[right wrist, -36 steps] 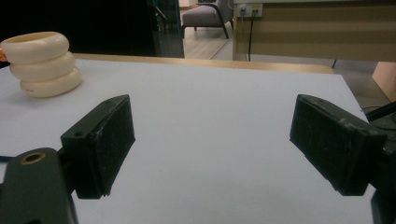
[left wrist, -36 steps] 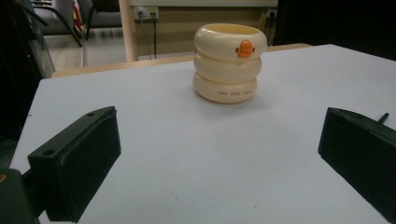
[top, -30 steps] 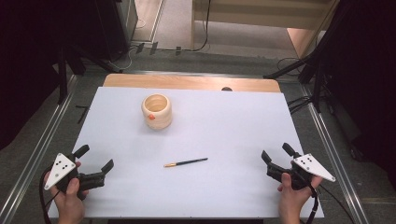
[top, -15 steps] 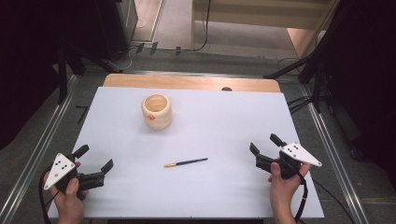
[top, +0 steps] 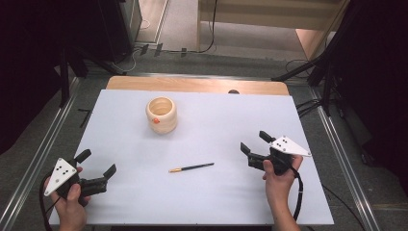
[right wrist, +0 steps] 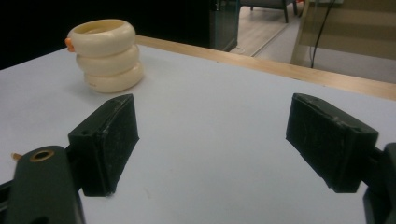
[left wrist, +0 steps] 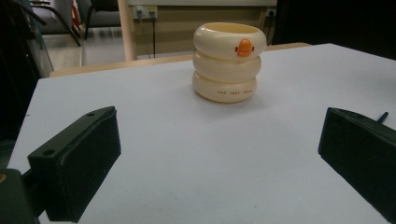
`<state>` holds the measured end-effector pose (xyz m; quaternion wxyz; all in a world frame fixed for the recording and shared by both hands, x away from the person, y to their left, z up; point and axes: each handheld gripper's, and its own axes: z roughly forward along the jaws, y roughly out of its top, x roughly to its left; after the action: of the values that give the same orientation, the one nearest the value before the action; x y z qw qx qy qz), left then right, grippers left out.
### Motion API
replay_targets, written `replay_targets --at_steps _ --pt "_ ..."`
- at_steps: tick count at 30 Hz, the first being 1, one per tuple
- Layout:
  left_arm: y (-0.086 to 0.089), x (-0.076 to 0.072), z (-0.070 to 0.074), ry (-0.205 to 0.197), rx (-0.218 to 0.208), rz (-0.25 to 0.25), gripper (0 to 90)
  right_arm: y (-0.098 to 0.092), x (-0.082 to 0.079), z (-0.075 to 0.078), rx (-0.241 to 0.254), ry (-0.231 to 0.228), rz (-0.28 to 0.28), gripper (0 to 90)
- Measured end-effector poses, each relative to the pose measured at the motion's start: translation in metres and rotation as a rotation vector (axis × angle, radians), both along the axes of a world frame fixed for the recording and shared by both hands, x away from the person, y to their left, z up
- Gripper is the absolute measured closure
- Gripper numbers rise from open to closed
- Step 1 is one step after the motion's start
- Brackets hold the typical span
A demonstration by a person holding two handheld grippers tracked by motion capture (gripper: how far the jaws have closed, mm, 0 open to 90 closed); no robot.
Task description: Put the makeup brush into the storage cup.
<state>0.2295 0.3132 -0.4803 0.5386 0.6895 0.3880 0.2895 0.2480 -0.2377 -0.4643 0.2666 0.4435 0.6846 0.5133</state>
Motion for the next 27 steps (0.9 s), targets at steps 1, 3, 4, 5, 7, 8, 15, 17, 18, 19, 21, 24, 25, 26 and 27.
replay_targets --at_steps 1,3,4,5,7,8,15,17,18,19,21,24,25,26,27 --pt "0.000 0.000 0.000 -0.001 -0.001 0.000 0.0 0.002 0.002 0.000 -0.002 0.001 0.006 20.4" --pt "0.000 0.000 0.000 -0.002 0.002 0.000 0.0 0.007 0.005 0.000 -0.005 0.009 0.012 21.5" --pt "0.000 0.000 0.000 -0.002 0.002 0.000 0.0 0.008 0.007 0.000 -0.001 0.011 0.023 22.4" --pt "0.000 0.000 0.001 -0.003 0.003 0.000 0.0 0.010 0.008 0.000 0.003 0.017 0.032 23.0" --pt "0.000 -0.001 0.001 -0.004 0.001 -0.002 0.0 0.013 0.012 0.001 -0.007 0.020 0.058 25.0" --pt "0.000 -0.001 0.001 -0.005 0.000 -0.004 0.0 0.014 0.013 0.001 -0.001 0.019 0.073 25.8" --pt "-0.001 -0.001 0.001 -0.006 0.005 -0.008 0.0 0.026 0.025 0.005 -0.002 0.063 0.207 30.0" --pt "0.000 -0.001 0.001 -0.005 0.003 -0.005 0.0 0.031 0.028 0.006 -0.011 0.070 0.211 31.7" --pt "0.000 -0.001 0.001 -0.006 0.002 -0.006 0.0 0.034 0.029 0.007 -0.010 0.080 0.209 33.2" --pt "0.000 -0.001 0.001 -0.006 0.002 -0.007 0.0 0.035 0.030 0.008 -0.003 0.085 0.216 35.2" --pt "0.000 0.000 0.000 -0.006 0.003 -0.008 0.0 0.039 0.031 0.009 0.001 0.089 0.214 37.5" --pt "0.000 0.000 0.000 -0.005 0.003 -0.007 0.0 0.045 0.034 0.010 -0.033 0.099 0.225 38.4" --pt "0.000 0.000 0.000 -0.005 0.003 -0.005 0.0 0.047 0.035 0.010 -0.038 0.101 0.232 39.2" --pt "0.000 0.000 0.000 -0.006 0.003 -0.006 0.0 0.048 0.036 0.011 -0.042 0.102 0.240 40.4" --pt "0.000 0.000 0.001 -0.007 0.003 -0.006 0.0 0.050 0.037 0.011 -0.043 0.099 0.249 41.1"
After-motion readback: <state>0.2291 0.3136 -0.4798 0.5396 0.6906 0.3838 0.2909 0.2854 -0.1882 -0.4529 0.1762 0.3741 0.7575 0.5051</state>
